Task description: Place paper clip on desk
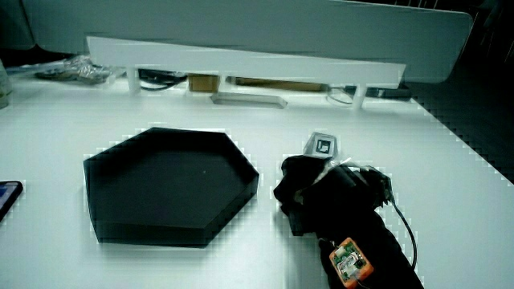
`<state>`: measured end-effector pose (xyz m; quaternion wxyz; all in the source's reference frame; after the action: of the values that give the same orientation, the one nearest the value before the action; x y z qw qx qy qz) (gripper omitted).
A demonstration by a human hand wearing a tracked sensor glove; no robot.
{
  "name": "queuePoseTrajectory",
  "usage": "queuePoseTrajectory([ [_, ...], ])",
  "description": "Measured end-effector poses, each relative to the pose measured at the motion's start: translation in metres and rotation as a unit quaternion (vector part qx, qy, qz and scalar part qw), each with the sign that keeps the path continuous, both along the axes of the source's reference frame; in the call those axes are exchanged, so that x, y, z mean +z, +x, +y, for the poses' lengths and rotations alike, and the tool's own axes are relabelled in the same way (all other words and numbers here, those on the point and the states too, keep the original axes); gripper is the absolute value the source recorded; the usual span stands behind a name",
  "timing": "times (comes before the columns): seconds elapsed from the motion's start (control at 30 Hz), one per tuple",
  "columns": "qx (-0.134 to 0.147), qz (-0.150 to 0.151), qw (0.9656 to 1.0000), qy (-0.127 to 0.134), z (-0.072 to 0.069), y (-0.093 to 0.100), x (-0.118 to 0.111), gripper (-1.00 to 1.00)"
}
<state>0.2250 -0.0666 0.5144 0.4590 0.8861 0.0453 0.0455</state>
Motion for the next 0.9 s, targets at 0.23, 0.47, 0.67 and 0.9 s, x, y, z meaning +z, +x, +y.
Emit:
queuePoseTrajectory([
  [0.23, 0.031, -0.02, 0.9992, -0.013, 0.001, 0.006, 0.002, -0.16],
  [0.47, 0.024, -0.017, 0.9991, -0.032, -0.001, 0.009, 0.007, -0.53],
  [0.67, 0.043, -0.06, 0.9971, -0.021, 0.002, 0.023, 0.006, -0.84],
  [0.9, 0.088, -0.069, 0.9914, 0.068, -0.001, 0.038, -0.027, -1.0],
])
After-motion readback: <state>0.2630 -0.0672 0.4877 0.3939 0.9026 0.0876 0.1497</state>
